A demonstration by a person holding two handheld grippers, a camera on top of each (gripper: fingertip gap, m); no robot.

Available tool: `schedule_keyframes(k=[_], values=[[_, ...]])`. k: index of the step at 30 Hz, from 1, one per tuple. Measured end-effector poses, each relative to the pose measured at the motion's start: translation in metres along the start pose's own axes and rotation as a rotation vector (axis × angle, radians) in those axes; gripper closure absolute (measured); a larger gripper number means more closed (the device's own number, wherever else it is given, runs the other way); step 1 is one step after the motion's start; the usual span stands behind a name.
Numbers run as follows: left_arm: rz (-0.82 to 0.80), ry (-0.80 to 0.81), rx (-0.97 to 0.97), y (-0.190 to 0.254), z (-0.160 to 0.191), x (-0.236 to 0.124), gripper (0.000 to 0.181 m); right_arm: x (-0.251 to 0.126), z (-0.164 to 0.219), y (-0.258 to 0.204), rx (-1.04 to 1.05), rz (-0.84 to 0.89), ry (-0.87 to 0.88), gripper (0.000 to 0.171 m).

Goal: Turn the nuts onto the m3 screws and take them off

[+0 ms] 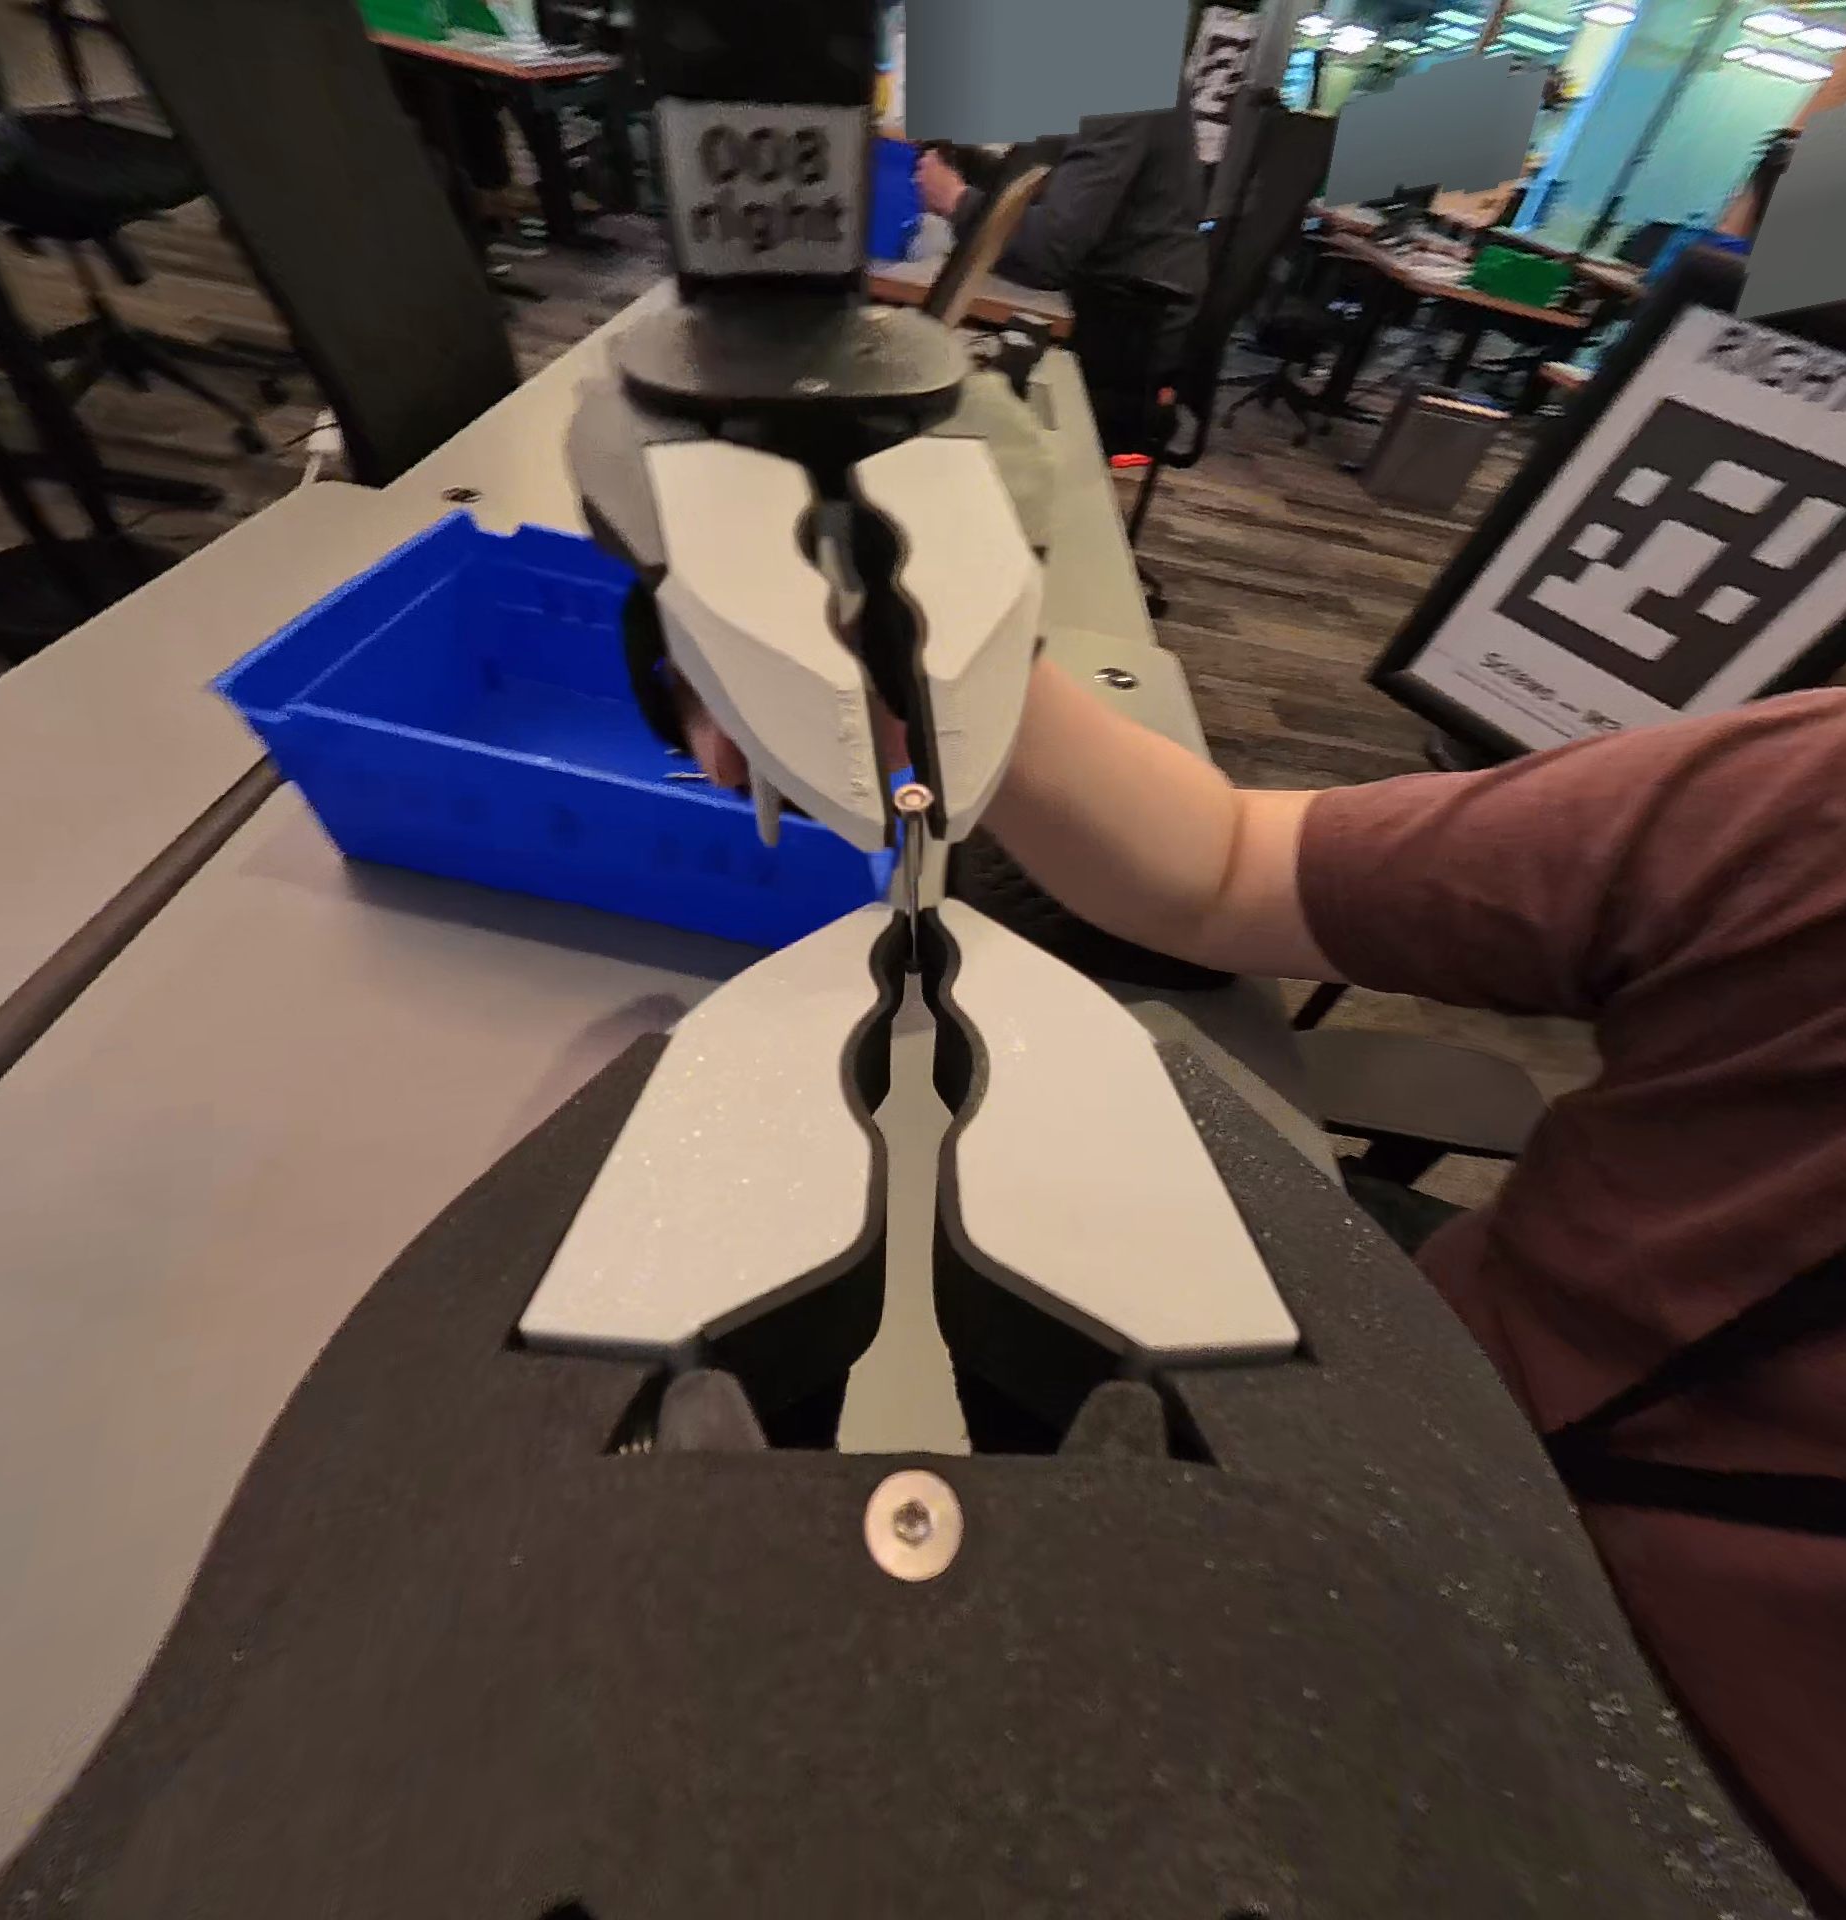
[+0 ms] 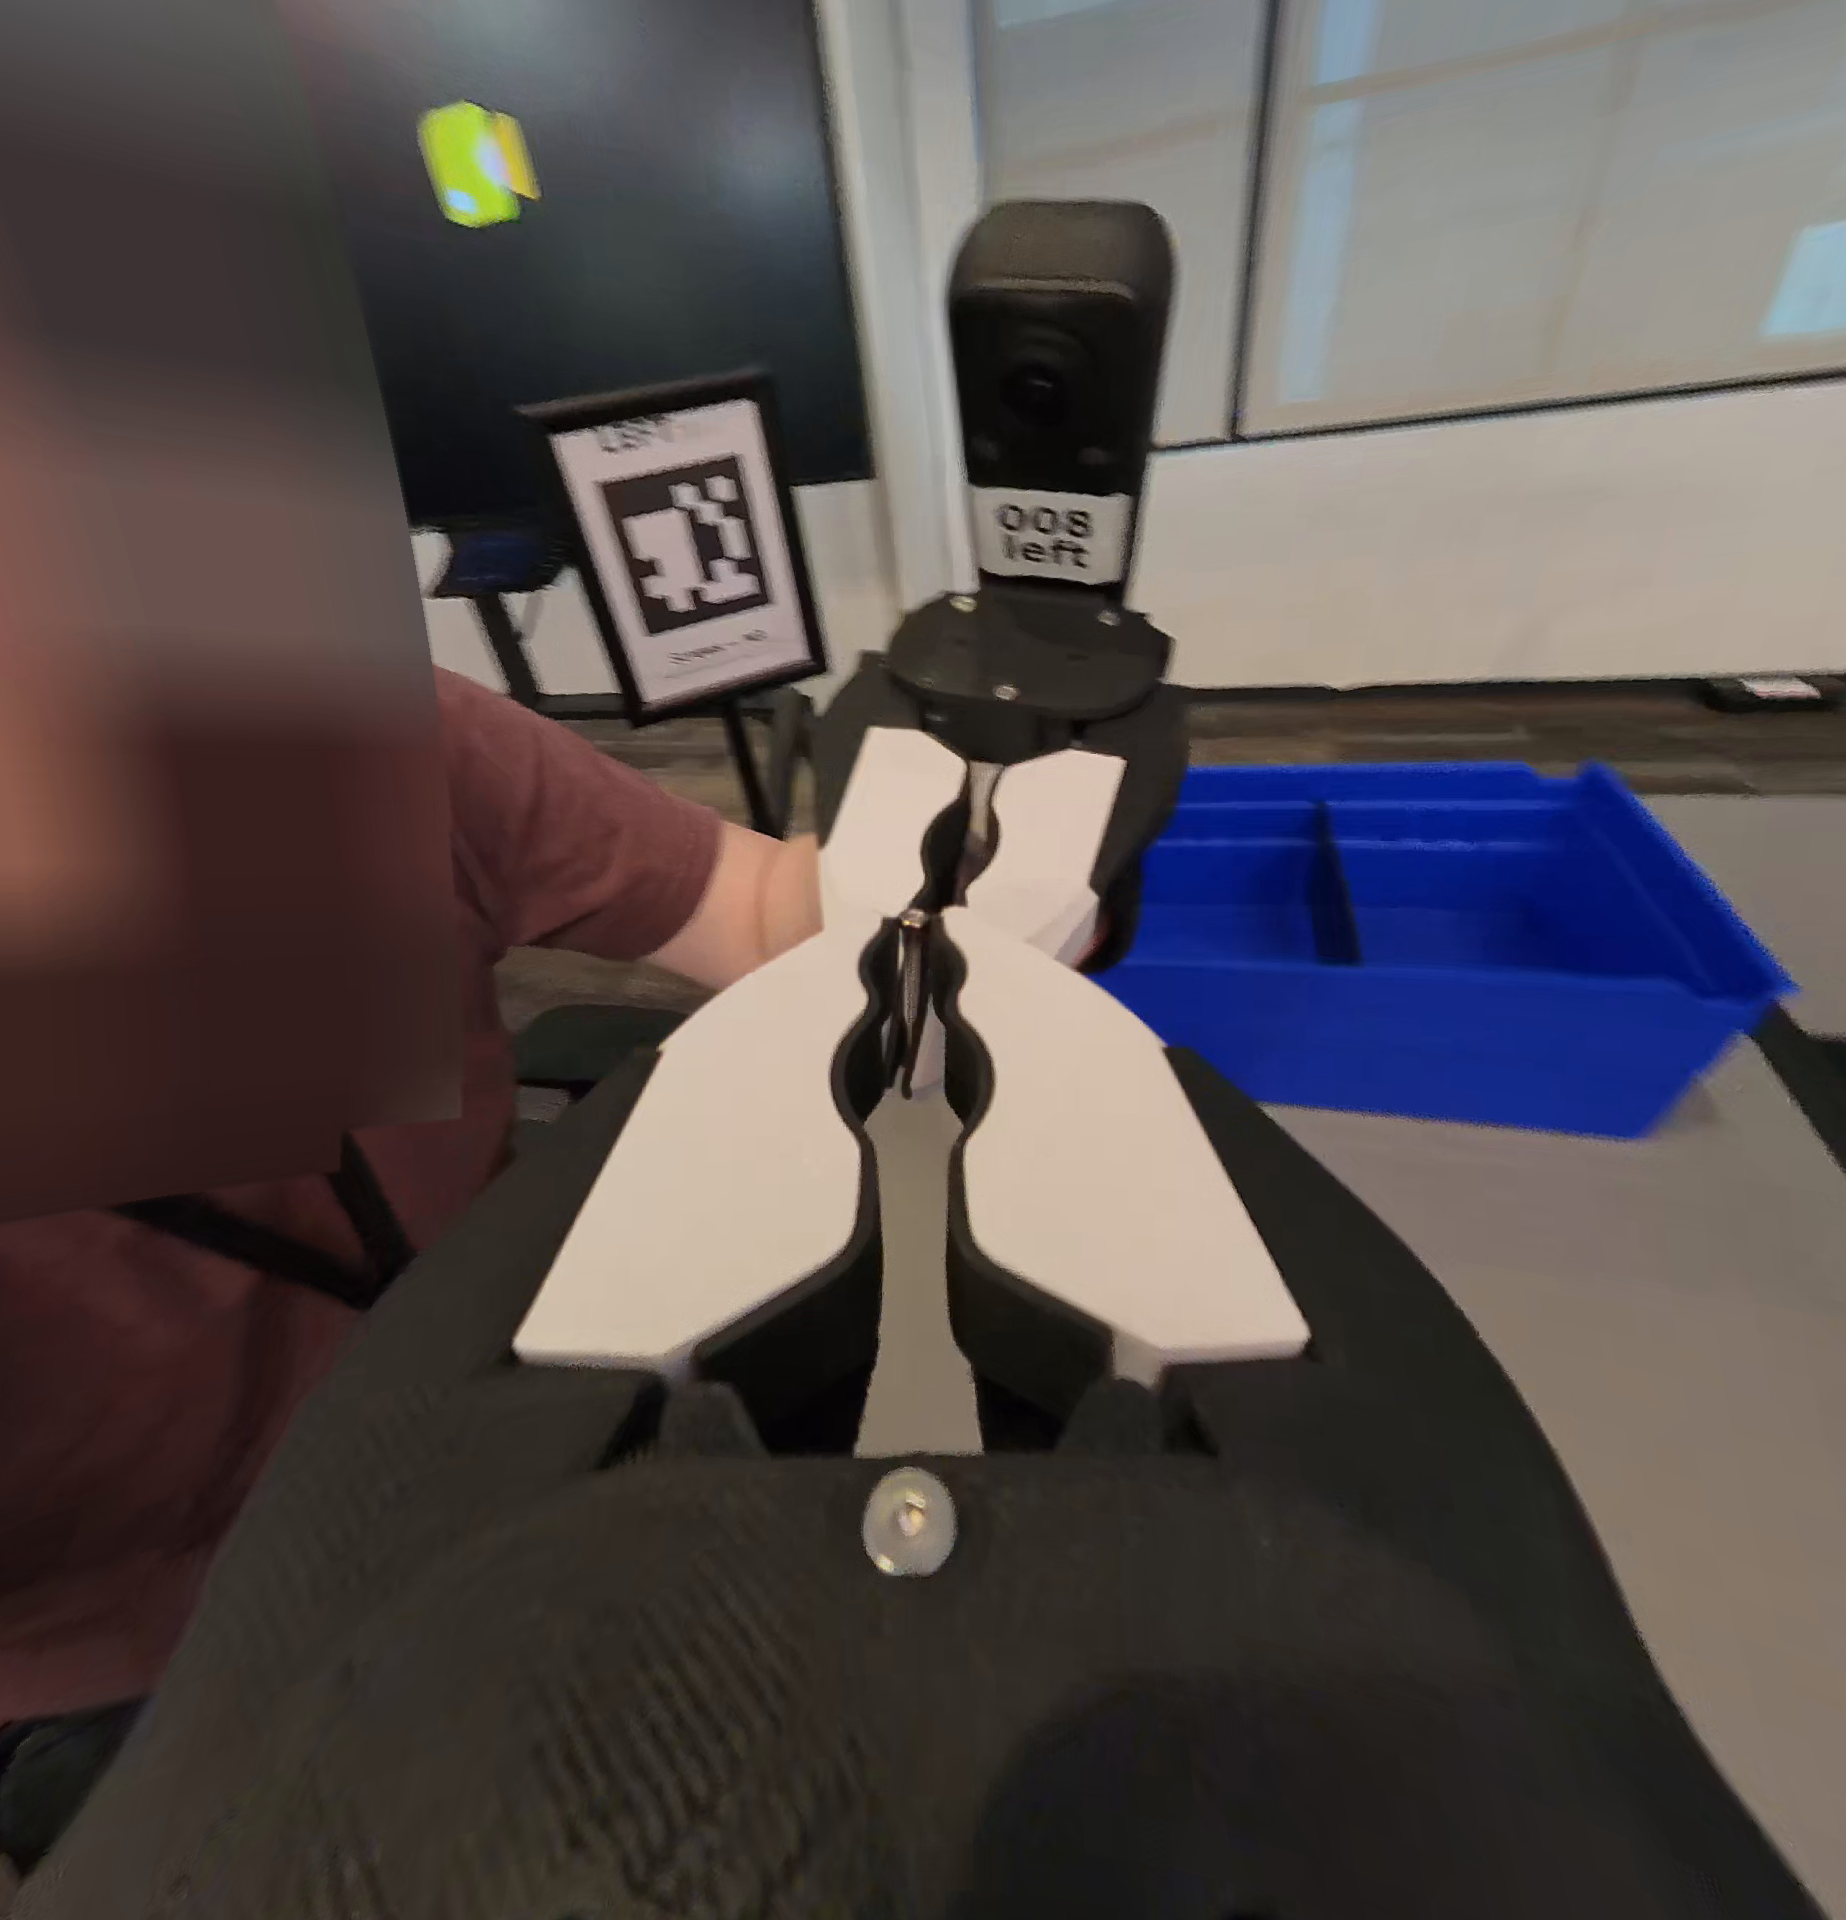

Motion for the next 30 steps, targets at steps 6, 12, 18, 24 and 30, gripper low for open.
schedule_keyframes(k=[6, 12, 18, 24, 30], values=[[-0.164, 0.004, -0.038, -0.021, 0.002, -0.007, 0.179, 0.003, 0.000, 0.017, 0.009, 0.264, -0.040, 0.165], [-0.167, 0.015, -0.046, -0.022, 0.000, -0.010, 0.179, 0.005, -0.002, 0.020, -0.051, 0.331, -0.031, 0.148], [-0.171, 0.026, -0.030, -0.021, -0.002, -0.011, 0.179, 0.007, -0.005, 0.011, -0.102, 0.247, -0.009, 0.146], [-0.196, 0.032, -0.026, -0.024, -0.003, -0.014, 0.179, 0.007, -0.006, 0.010, -0.095, 0.246, -0.012, 0.141], [-0.184, 0.041, -0.026, -0.023, -0.003, -0.014, 0.179, 0.002, -0.008, 0.015, -0.095, 0.298, 0.013, 0.143]])
Point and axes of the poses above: each gripper's, where its closed fingertips meet, x out along the fingers, z out of its underside, y = z × x across the jaws, the point moved 6 cm from there along -x, back along the fingers, and after that the axes turned 7 degrees about y, right-handed, at the moved point
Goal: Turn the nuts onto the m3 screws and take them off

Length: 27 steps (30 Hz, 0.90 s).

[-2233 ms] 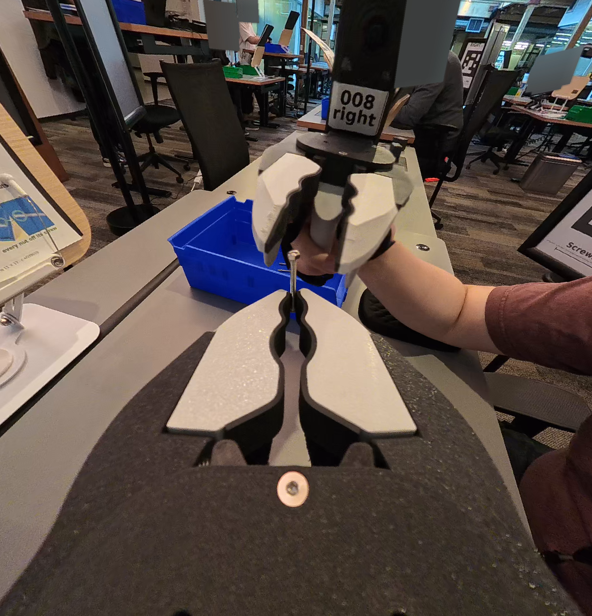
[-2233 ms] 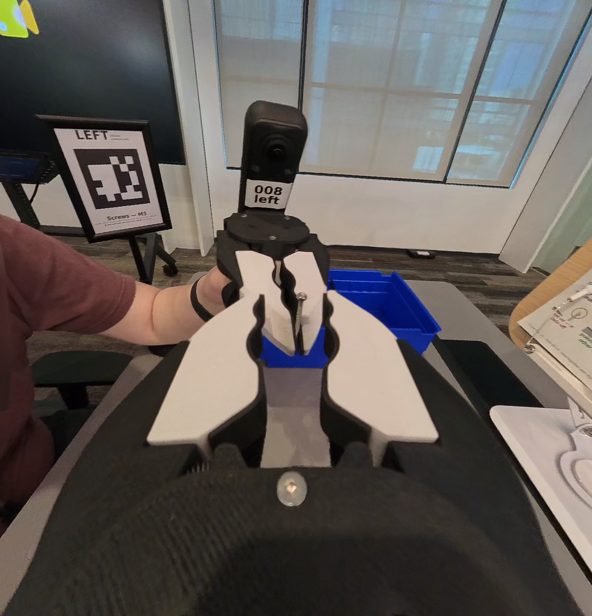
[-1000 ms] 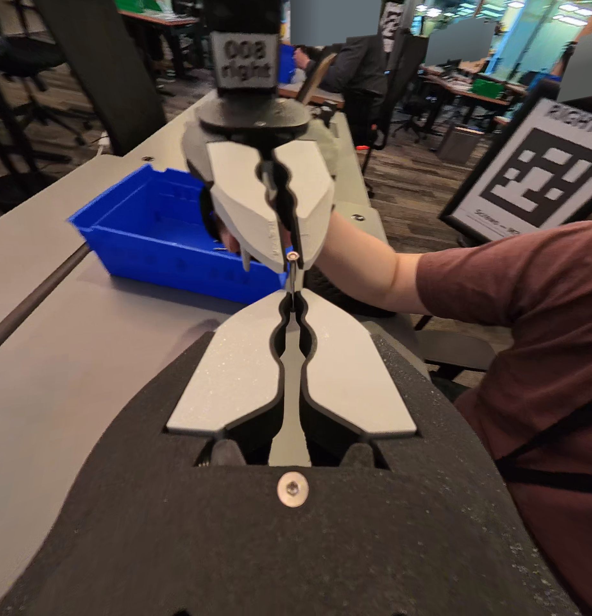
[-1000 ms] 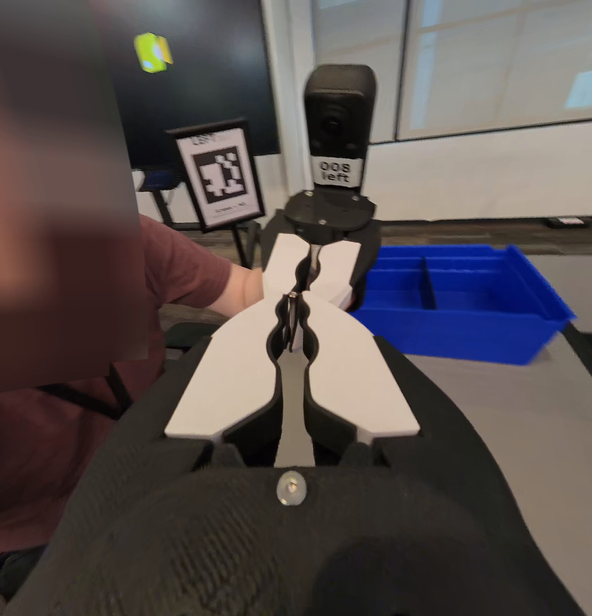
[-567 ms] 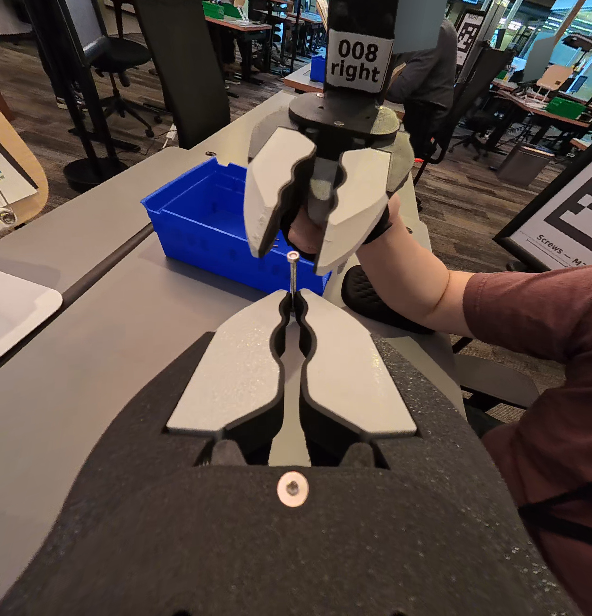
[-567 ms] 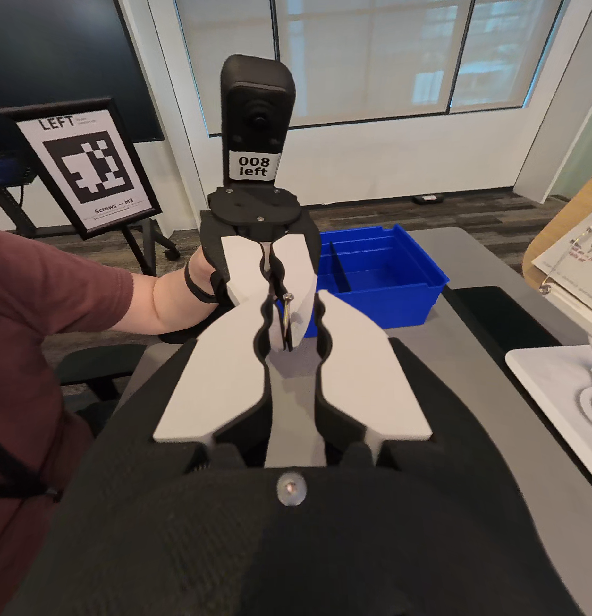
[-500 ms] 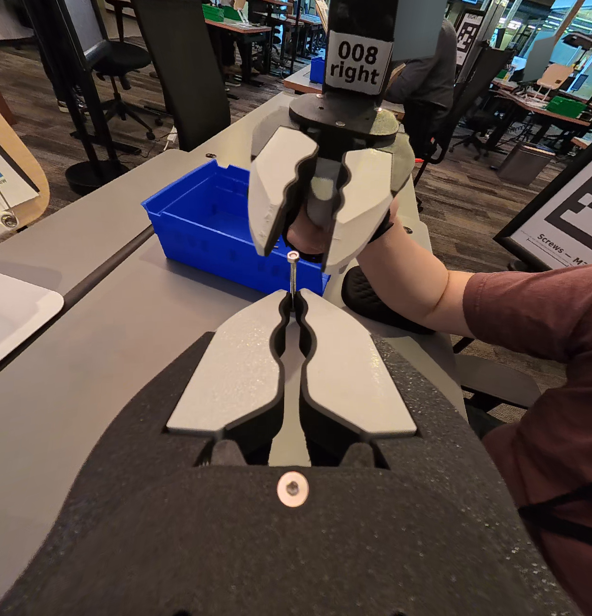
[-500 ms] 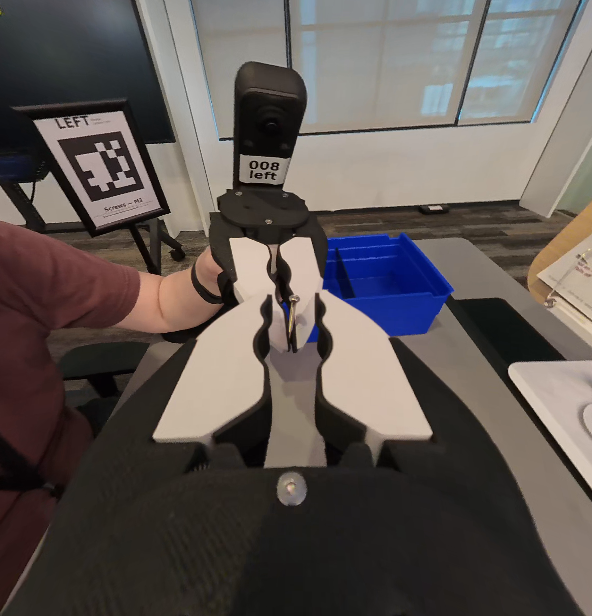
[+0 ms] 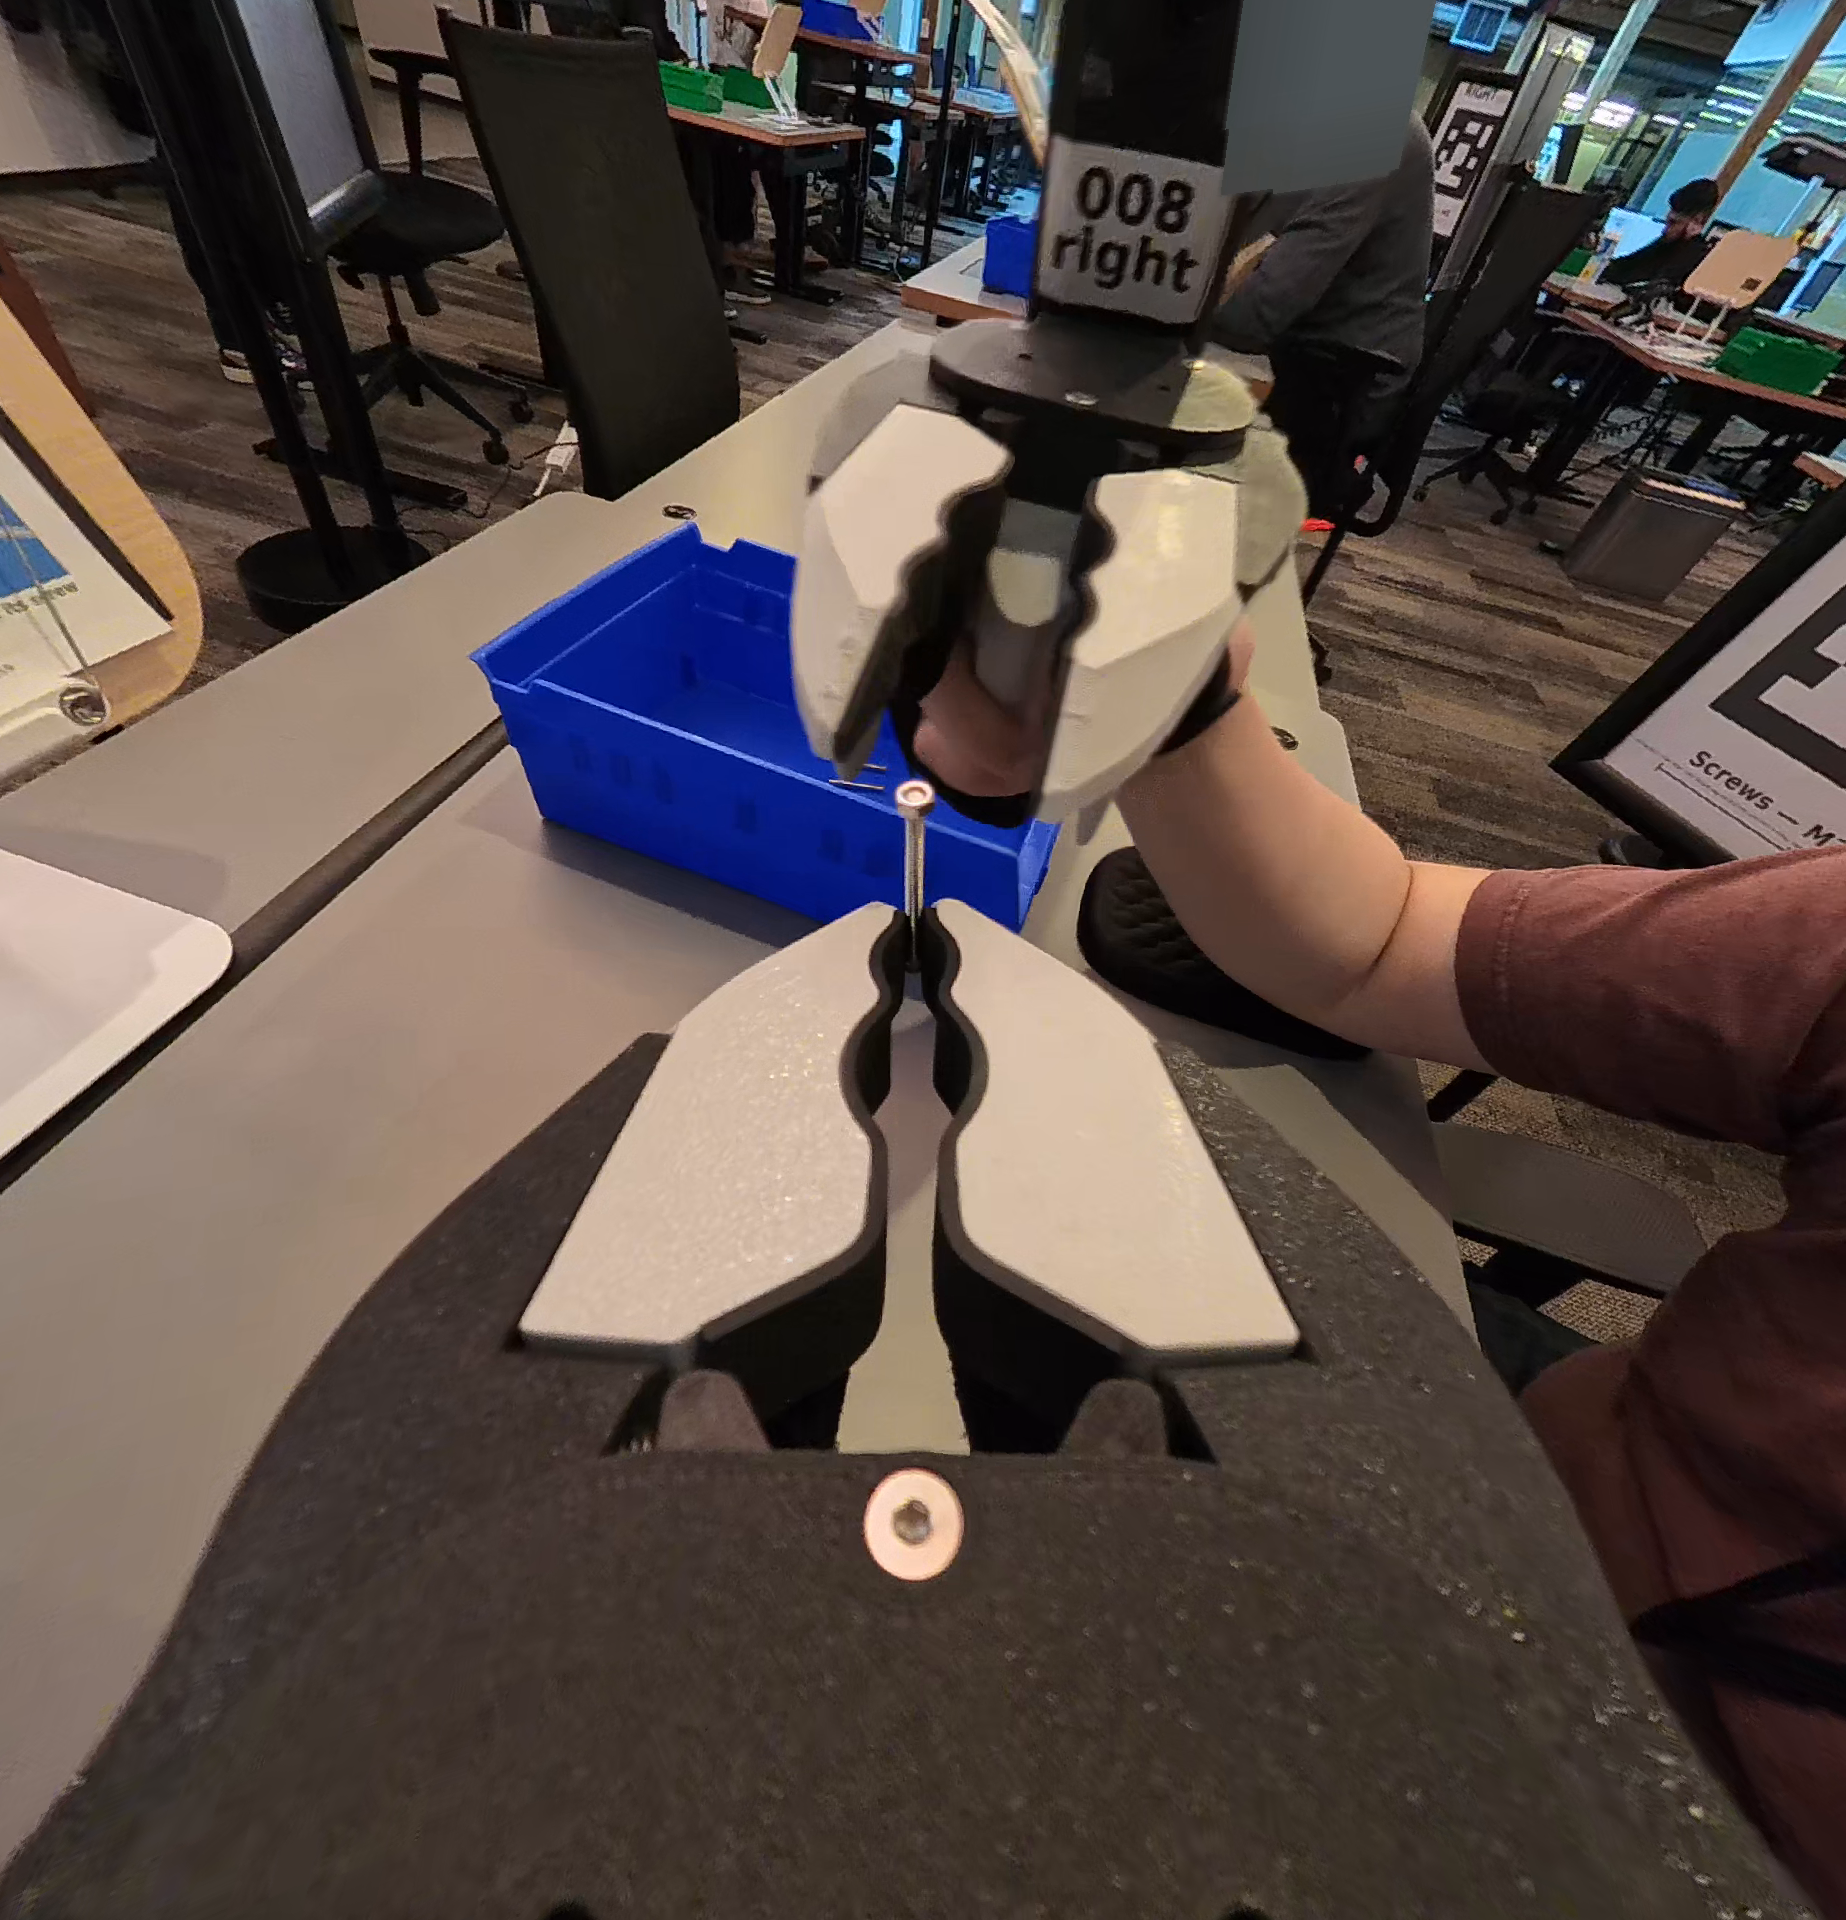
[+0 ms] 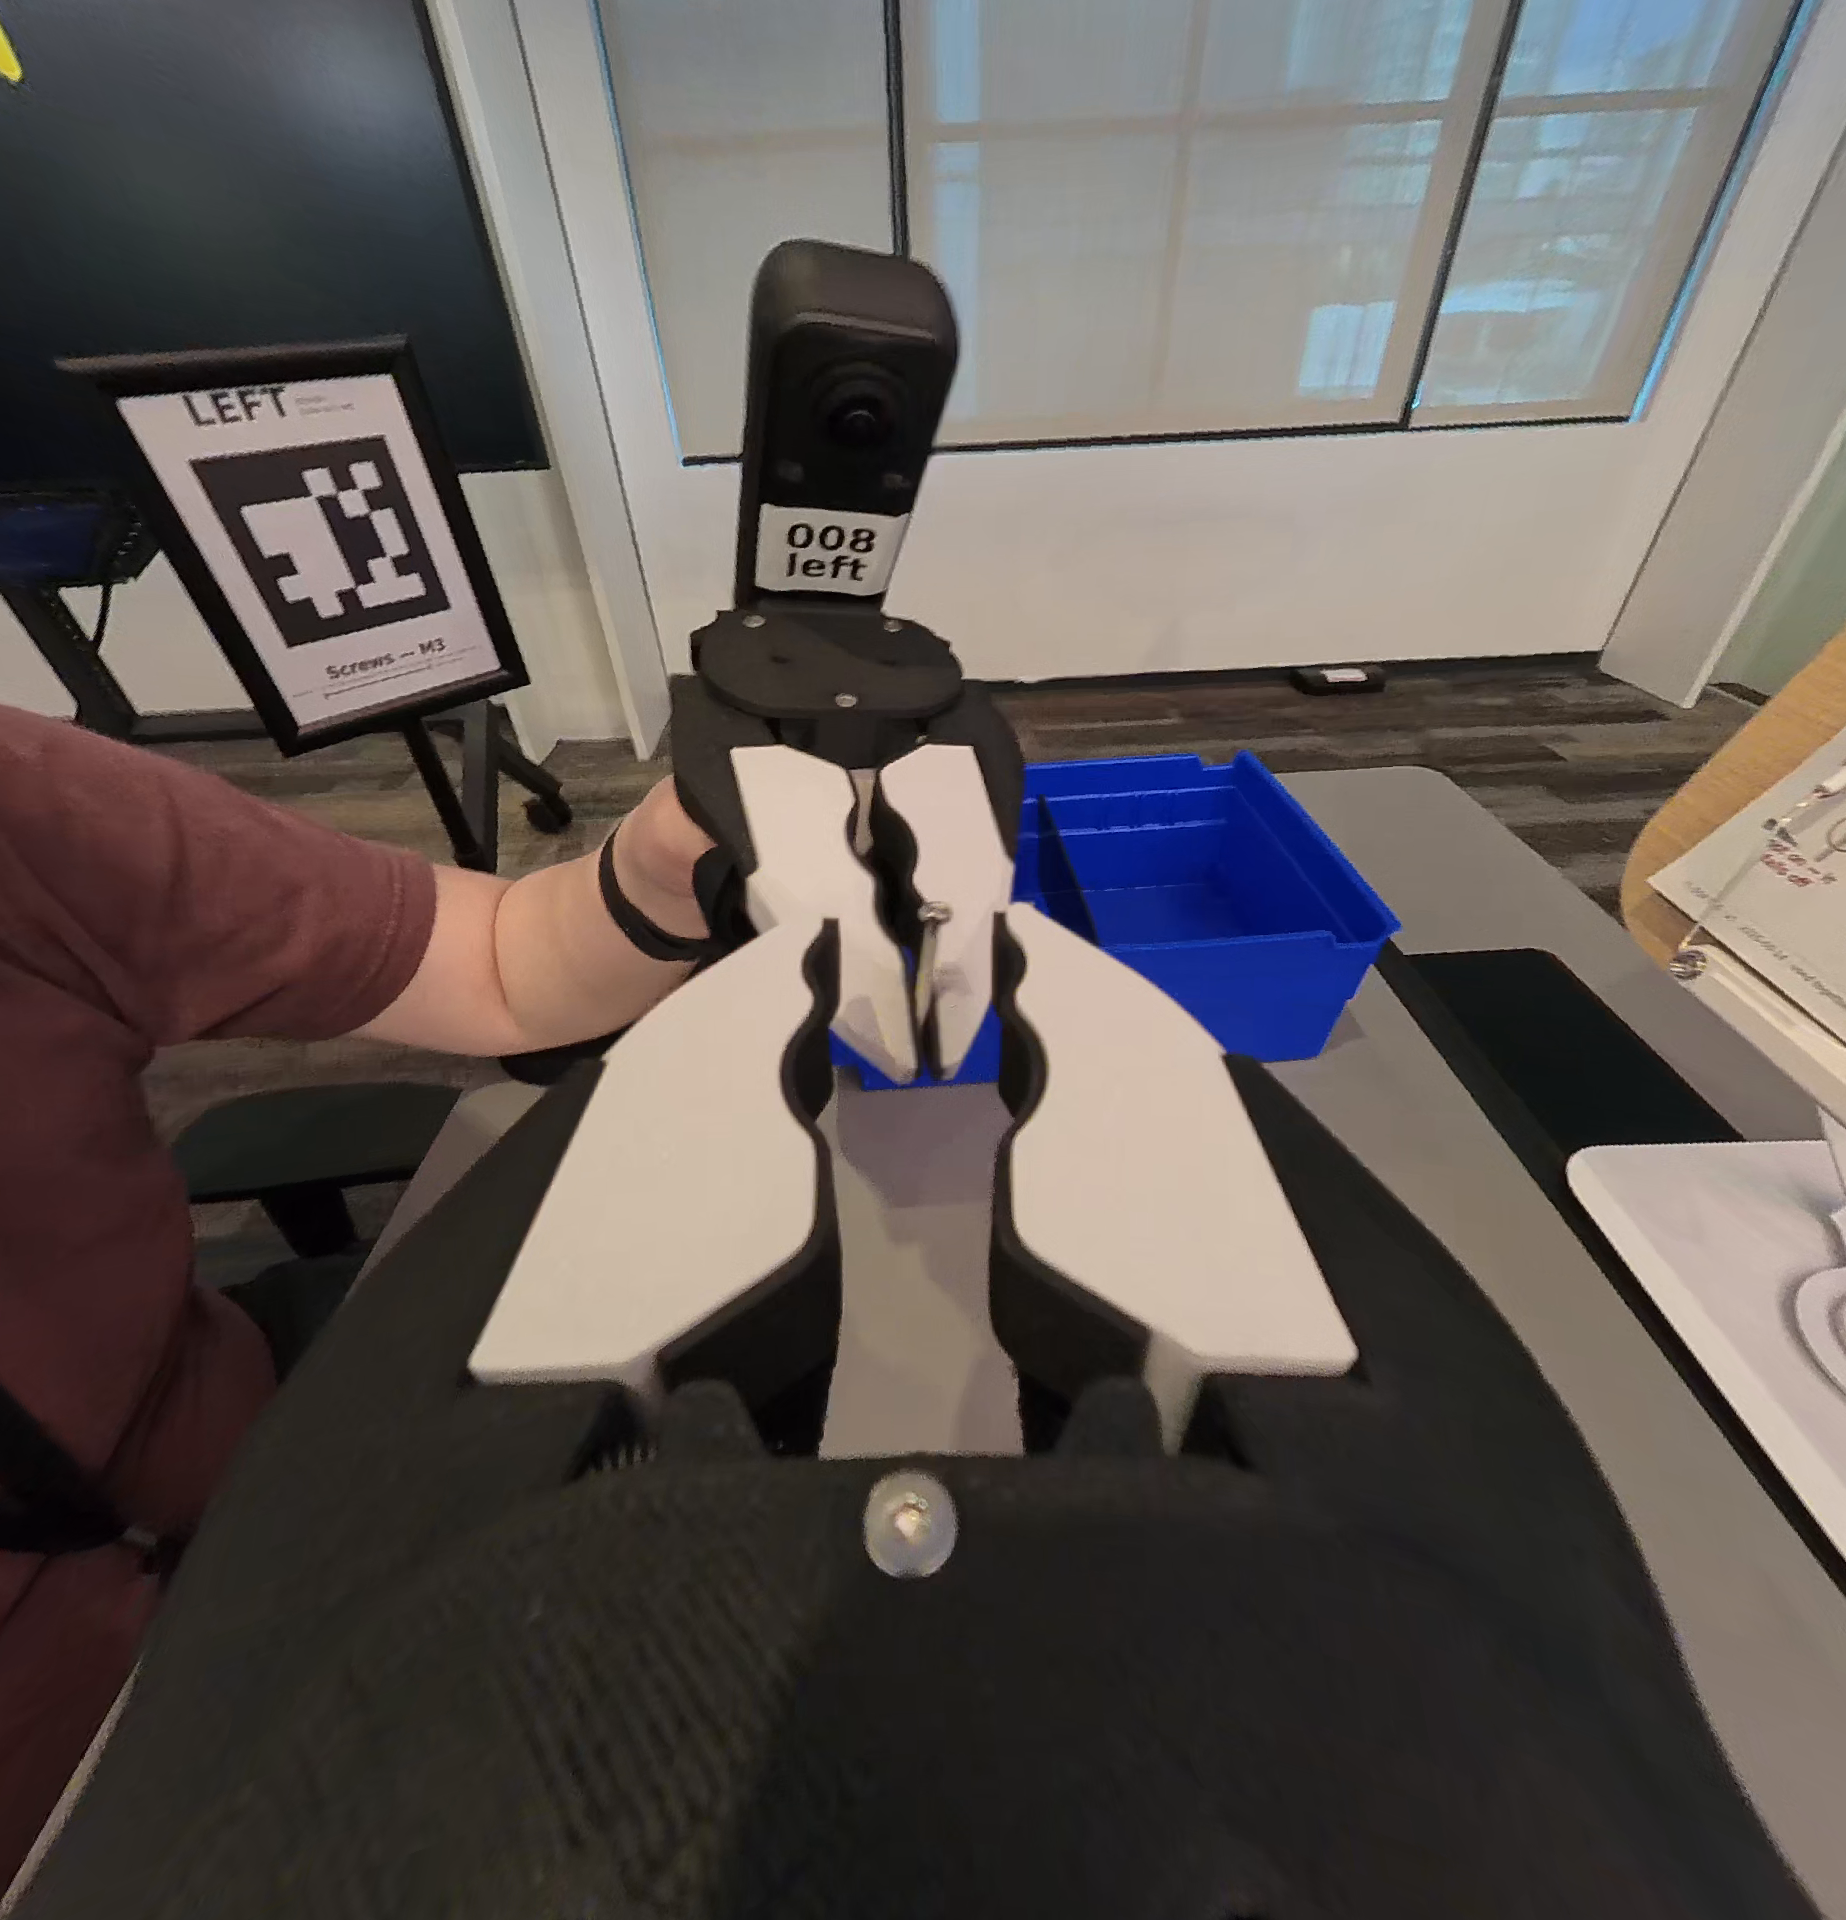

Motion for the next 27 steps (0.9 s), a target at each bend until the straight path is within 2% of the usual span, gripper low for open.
schedule_keyframes(k=[6, 14, 19, 22, 27], values=[[0.001, -0.011, 0.035, 0.005, 0.001, 0.003, 0.179, 0.003, 0.002, -0.004, 0.038, -0.080, 0.018, 0.150], [0.035, 0.003, 0.020, 0.007, -0.001, 0.001, 0.179, -0.001, 0.000, -0.004, 0.020, -0.075, 0.021, 0.153], [0.147, 0.010, 0.014, 0.021, -0.001, 0.005, 0.179, -0.003, 0.002, -0.004, 0.103, -0.205, 0.069, 0.153], [0.176, 0.014, 0.019, 0.025, -0.002, 0.006, 0.179, -0.005, 0.002, -0.008, 0.138, -0.289, 0.091, 0.160], [0.193, 0.001, 0.033, 0.028, 0.000, 0.008, 0.179, -0.005, 0.004, -0.012, 0.140, -0.331, 0.073, 0.161]])
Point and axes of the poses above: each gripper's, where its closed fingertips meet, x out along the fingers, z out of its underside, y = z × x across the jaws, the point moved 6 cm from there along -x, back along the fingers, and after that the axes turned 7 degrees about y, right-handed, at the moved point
